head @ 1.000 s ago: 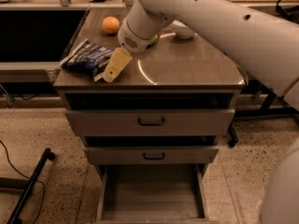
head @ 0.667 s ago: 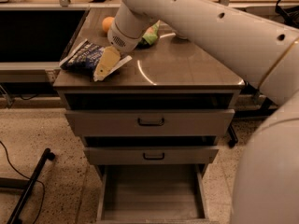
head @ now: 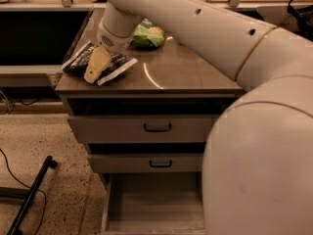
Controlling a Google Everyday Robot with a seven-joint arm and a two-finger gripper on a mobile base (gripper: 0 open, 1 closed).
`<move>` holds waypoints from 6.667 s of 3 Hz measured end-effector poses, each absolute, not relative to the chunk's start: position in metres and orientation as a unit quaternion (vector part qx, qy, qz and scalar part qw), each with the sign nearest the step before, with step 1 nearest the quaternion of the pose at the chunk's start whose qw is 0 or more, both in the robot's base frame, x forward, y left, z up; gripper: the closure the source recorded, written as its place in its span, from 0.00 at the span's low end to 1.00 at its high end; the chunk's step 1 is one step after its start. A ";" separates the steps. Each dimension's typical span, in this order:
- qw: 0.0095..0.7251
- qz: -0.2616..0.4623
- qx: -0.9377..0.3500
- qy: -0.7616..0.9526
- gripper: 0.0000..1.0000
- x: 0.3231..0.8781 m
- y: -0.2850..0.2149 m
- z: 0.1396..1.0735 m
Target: Place blue chip bag into bottom drawer
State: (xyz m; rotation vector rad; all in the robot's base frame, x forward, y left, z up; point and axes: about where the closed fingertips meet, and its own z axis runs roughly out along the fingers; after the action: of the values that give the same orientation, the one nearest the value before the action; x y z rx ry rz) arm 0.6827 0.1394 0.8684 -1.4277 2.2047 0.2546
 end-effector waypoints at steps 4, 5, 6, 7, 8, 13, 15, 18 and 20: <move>0.242 0.087 -0.538 0.803 0.74 0.675 0.162 0.863; 0.305 0.115 -0.554 0.766 0.96 0.652 0.146 0.900; 0.361 0.167 -0.564 0.723 1.00 0.623 0.131 0.934; 0.373 0.179 -0.564 0.715 1.00 0.616 0.107 0.941; 0.373 0.178 -0.564 0.715 1.00 0.616 0.107 0.941; 0.310 0.268 -0.663 0.627 1.00 0.519 0.065 0.797; 0.319 0.284 -0.654 0.624 1.00 0.510 0.040 0.701; 0.336 0.308 -0.602 0.656 1.00 0.465 -0.011 0.554; 0.319 0.267 -0.592 0.690 1.00 0.470 -0.033 0.491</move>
Offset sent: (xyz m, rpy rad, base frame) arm 0.0018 0.0354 -0.0244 -0.1015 0.0478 -0.0166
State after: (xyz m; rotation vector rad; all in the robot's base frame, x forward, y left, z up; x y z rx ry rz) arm 0.4701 -0.0333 0.4912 -1.5568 1.8143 0.7007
